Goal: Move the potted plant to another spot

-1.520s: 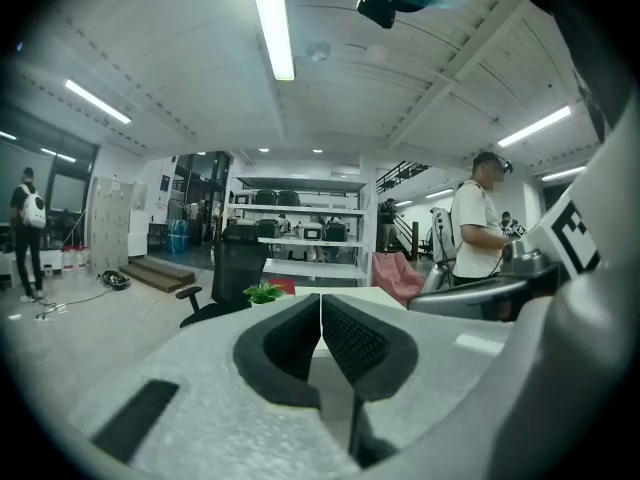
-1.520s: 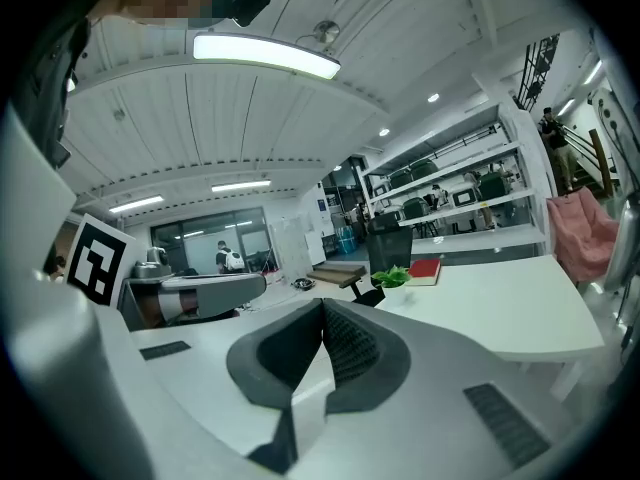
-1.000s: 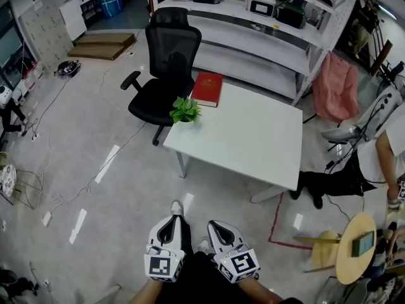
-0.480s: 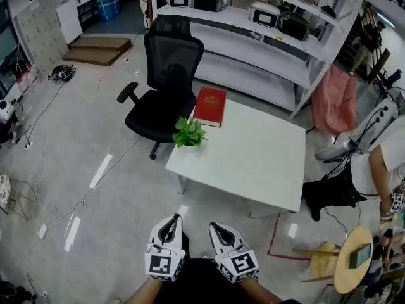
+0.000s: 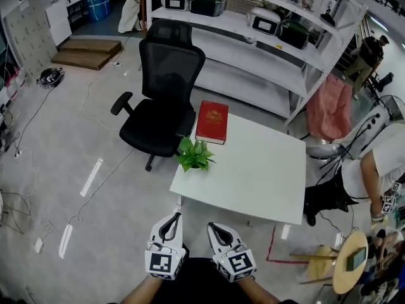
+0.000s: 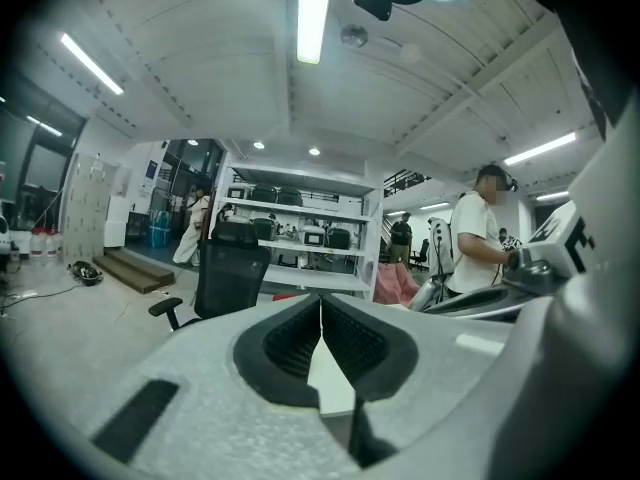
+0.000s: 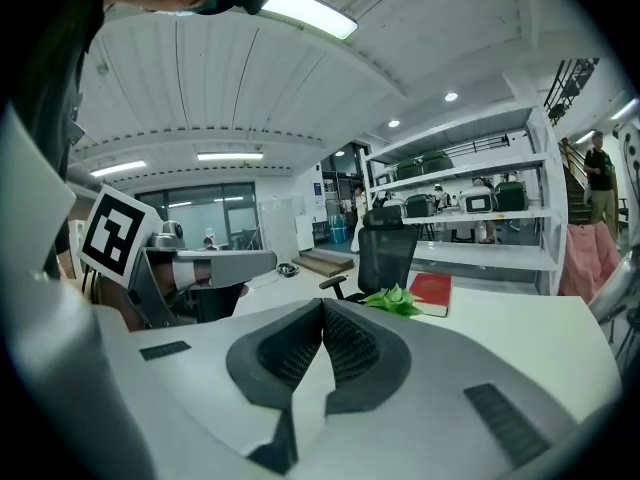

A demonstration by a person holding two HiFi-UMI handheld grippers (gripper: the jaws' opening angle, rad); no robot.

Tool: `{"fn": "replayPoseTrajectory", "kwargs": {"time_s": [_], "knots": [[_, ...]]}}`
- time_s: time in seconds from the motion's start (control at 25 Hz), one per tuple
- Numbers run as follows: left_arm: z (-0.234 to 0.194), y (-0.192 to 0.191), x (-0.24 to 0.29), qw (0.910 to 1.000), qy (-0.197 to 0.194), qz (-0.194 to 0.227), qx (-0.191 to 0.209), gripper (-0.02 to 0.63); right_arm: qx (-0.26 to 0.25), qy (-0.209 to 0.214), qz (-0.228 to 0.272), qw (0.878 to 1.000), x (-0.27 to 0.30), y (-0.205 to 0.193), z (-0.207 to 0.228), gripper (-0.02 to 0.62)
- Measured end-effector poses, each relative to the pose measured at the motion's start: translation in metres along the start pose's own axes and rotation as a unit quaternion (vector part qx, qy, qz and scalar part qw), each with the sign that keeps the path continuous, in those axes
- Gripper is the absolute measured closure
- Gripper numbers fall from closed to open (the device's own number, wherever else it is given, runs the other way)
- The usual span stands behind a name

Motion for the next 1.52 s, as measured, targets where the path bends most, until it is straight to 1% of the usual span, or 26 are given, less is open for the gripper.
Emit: {"fn": "replayPoseTrajectory", "kwargs": {"time_s": [0.16, 0.36, 0.48, 0.6, 0.72, 0.8, 0.92, 1.0, 1.08, 1.2, 1.4, 1.52], "knots": [[-0.032, 0.005, 0.009, 0.9996, -0.009, -0.020, -0.015, 0.588, -0.015, -0.002, -0.026, 1.000, 0.040, 0.002, -0.003, 0.583], [-0.072, 0.010, 0.021, 0.9995, -0.011, -0.018, -0.022, 0.588, -0.056, -0.015, -0.057, 0.997, 0.086, 0.006, -0.002, 0.583], [-0.084, 0.012, 0.025, 0.9994, -0.012, -0.019, -0.025, 0.587, -0.082, -0.013, -0.087, 0.993, 0.104, 0.008, 0.000, 0.583], [-0.093, 0.010, 0.032, 0.9991, -0.017, -0.028, -0.029, 0.588, -0.109, -0.010, -0.103, 0.989, 0.124, 0.010, 0.005, 0.583], [-0.099, 0.007, 0.043, 0.9991, -0.020, -0.029, -0.024, 0.588, -0.134, -0.009, -0.121, 0.984, 0.142, 0.009, 0.015, 0.582], [-0.102, 0.006, 0.050, 0.9990, -0.018, -0.031, -0.027, 0.588, -0.163, -0.004, -0.142, 0.976, 0.154, 0.003, 0.024, 0.581], [-0.108, 0.007, 0.066, 0.9993, -0.018, -0.022, -0.022, 0.587, -0.215, 0.004, -0.174, 0.961, 0.175, -0.010, 0.040, 0.581], [-0.112, 0.009, 0.076, 0.9992, -0.013, -0.027, -0.027, 0.587, -0.241, 0.008, -0.192, 0.951, 0.189, -0.019, 0.050, 0.581], [-0.115, 0.011, 0.086, 0.9993, -0.010, -0.028, -0.022, 0.588, -0.260, 0.013, -0.207, 0.943, 0.203, -0.026, 0.059, 0.581], [-0.118, 0.012, 0.100, 0.9988, -0.004, -0.039, -0.031, 0.587, -0.282, 0.020, -0.226, 0.932, 0.221, -0.037, 0.069, 0.581], [-0.121, 0.009, 0.126, 0.9983, -0.005, -0.048, -0.031, 0.588, -0.332, 0.035, -0.264, 0.905, 0.248, -0.062, 0.083, 0.580], [-0.125, 0.009, 0.139, 0.9981, -0.002, -0.054, -0.029, 0.588, -0.349, 0.047, -0.282, 0.892, 0.260, -0.076, 0.089, 0.580]]}}
Point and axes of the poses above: the fingertips, and each gripper's own axes: x forward along the fingers, z to its right, y out of its top, the point moved 2 cm from there along -x, backward along the fingers, and after that the axes turned 6 degrees about -x, right-handed, at the moved point
